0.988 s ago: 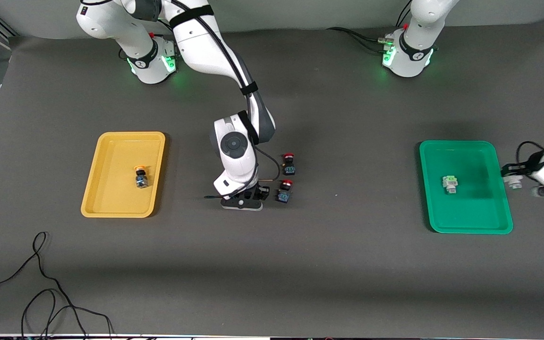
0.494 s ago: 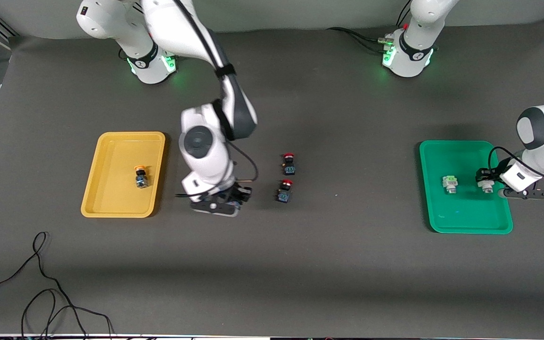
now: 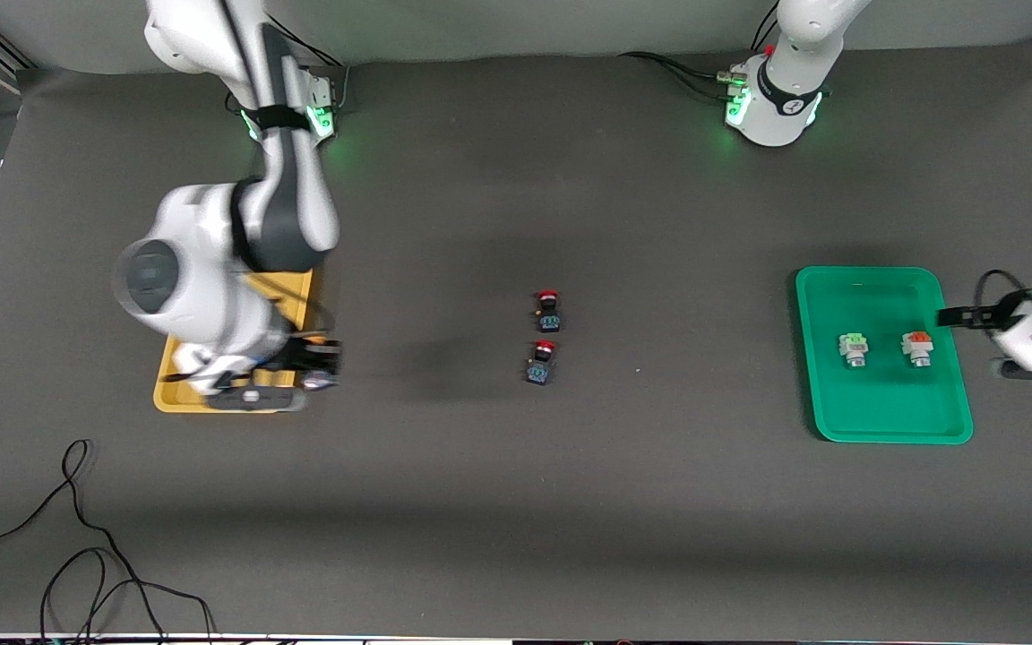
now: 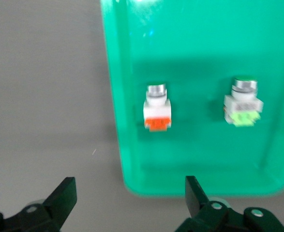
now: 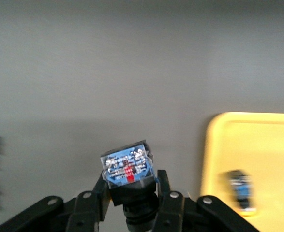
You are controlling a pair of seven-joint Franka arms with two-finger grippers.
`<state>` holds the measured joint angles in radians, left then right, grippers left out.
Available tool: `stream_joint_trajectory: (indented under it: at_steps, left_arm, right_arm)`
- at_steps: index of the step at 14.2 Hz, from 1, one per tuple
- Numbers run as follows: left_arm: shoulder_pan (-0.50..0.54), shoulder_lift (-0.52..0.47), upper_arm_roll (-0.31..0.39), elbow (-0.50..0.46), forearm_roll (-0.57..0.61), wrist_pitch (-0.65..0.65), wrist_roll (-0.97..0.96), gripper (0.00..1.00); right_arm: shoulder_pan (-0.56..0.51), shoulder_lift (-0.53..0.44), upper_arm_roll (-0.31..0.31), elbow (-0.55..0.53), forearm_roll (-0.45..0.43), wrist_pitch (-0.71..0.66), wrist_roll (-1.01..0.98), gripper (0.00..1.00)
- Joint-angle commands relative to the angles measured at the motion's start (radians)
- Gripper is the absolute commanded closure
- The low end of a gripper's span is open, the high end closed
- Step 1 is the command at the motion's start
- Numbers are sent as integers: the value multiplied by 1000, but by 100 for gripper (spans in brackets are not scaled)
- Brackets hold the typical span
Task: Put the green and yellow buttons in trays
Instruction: 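Lower the yellow-cap button into the yellow tray with the right gripper and release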
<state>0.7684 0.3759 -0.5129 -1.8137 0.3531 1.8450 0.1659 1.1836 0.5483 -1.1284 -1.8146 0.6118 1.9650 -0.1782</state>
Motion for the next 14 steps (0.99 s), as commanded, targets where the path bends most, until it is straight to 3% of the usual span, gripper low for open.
stream_joint_trajectory:
  at_steps: [1,3,5,10,11,14]
  left_arm:
    - [-17,-6,-45,205,-3,-258,6,0]
    - [-17,-14,-93,301,-8,-396,4,0]
    - [-15,-57,-124,321,-40,-458,4,0]
    - [-24,-190,-122,318,-173,-497,4,0]
    - [-67,-219,-92,312,-215,-488,4,0]
    - [-385,-281,216,295,-288,-478,4,0]
  right_arm:
    - [8,-41,-60,-121,5,44,-203,100]
    - [-16,-39,-62,-224,17,170,-326,100]
    - [-48,-25,-57,-301,55,280,-433,100]
    - [-208,38,-16,-331,245,288,-711,100]
    - [-216,50,-5,-356,282,304,-740,100]
    - [-216,91,1,-381,391,341,-836,100]
